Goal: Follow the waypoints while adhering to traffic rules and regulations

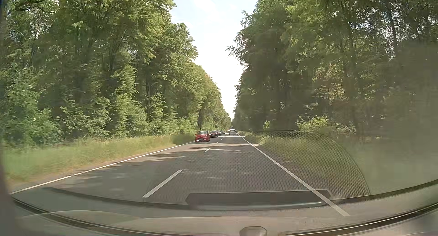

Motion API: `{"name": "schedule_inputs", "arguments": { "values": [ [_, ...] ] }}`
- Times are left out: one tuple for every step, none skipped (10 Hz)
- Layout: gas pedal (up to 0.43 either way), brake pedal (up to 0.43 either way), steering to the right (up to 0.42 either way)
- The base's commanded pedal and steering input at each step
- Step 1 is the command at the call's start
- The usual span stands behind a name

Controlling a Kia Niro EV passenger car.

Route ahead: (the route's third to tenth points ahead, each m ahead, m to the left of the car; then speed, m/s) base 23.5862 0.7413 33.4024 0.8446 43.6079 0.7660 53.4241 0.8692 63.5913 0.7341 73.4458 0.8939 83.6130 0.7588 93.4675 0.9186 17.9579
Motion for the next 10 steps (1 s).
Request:
{"name": "schedule_inputs", "arguments": {
  "values": [
    [0.059, 0.030, 0.000],
    [0.059, 0.030, 0.000],
    [0.059, 0.037, 0.000],
    [0.059, 0.037, 0.000],
    [0.059, 0.030, -0.001],
    [0.059, 0.037, -0.001],
    [0.059, 0.030, -0.001],
    [0.059, 0.037, -0.001],
    [0.059, 0.030, -0.001],
    [0.059, 0.030, -0.001]
  ]
}}
